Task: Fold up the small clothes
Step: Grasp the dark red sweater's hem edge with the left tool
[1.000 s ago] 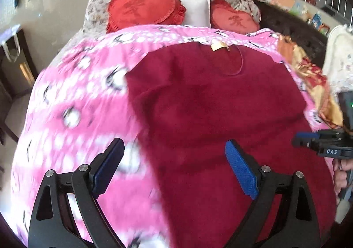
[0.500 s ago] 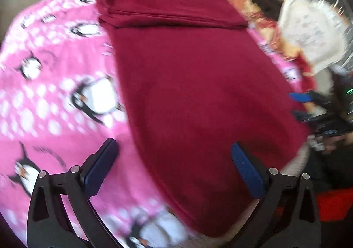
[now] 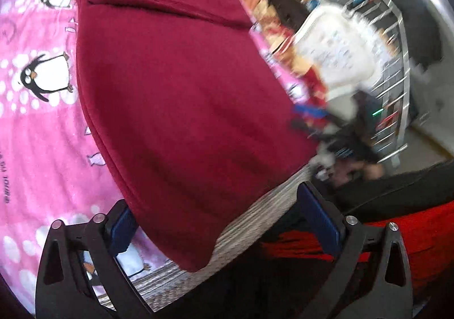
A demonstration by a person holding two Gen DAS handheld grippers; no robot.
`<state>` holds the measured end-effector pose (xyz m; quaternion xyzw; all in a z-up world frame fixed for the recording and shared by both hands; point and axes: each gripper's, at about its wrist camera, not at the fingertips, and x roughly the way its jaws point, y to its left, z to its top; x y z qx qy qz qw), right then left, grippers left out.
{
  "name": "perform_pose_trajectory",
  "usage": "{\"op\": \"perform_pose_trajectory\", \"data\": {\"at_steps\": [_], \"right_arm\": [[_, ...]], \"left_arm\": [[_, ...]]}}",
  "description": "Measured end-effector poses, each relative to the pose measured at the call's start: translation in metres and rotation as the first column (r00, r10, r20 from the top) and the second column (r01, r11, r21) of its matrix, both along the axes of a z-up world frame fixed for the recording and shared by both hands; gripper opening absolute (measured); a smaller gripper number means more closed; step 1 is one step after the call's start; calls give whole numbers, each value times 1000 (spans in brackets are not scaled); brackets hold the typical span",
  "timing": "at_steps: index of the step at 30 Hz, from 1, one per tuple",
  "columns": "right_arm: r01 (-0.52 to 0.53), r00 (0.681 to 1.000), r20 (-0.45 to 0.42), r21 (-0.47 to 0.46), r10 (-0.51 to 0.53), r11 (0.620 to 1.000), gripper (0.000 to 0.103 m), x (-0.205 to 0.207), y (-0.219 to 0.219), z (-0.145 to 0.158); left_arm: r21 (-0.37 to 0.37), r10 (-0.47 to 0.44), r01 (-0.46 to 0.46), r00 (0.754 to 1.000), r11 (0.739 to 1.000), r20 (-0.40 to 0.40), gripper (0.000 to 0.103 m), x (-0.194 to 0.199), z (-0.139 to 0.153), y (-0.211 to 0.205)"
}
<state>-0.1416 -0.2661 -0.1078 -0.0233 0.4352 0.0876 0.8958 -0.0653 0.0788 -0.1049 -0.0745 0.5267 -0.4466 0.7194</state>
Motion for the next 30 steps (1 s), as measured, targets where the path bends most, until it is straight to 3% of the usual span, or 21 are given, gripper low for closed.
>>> {"op": "perform_pose_trajectory", "data": {"at_steps": [3, 6, 9, 11, 13, 17, 22, 25, 28, 30], "right_arm": [[61, 996, 63, 33, -63, 998, 75, -25, -22, 18], [93, 994, 45, 97, -97, 991, 76, -52, -41, 19], [107, 994, -9, 139, -106, 984, 76, -69, -49, 5], [123, 992, -6, 171, -124, 978, 76, -75, -51, 1], [120, 992, -3, 240, -123, 963, 74, -74, -53, -2], [108, 993, -4, 362, -114, 926, 59, -62, -62, -10], [135, 991, -72, 583, -115, 801, 52, -43, -87, -31], [91, 996, -40, 647, -86, 757, 33, -46, -89, -26], [11, 1000, 10, 649, -23, 761, 29, -55, -78, -15], [-2, 999, -24, 621, 21, 784, 28, -57, -69, -19]], "left_arm": [[116, 21, -32, 996, 993, 90, 82, -10, 1, -12], [175, 56, -82, 988, 981, 146, 68, -15, -3, -12], [155, 130, -153, 981, 976, 147, 50, -16, -7, -3], [144, 185, -202, 975, 969, 127, 29, -13, -11, 6], [131, 217, -229, 971, 965, 106, 20, -9, -13, 17], [131, 224, -237, 969, 963, 105, 19, -11, -12, 22], [115, 217, -228, 971, 967, 100, 19, -15, -11, 15], [111, 220, -230, 970, 967, 100, 19, -15, -10, 14], [108, 221, -231, 970, 967, 104, 19, -16, -11, 14], [106, 217, -229, 970, 968, 108, 19, -16, -11, 13]]}}
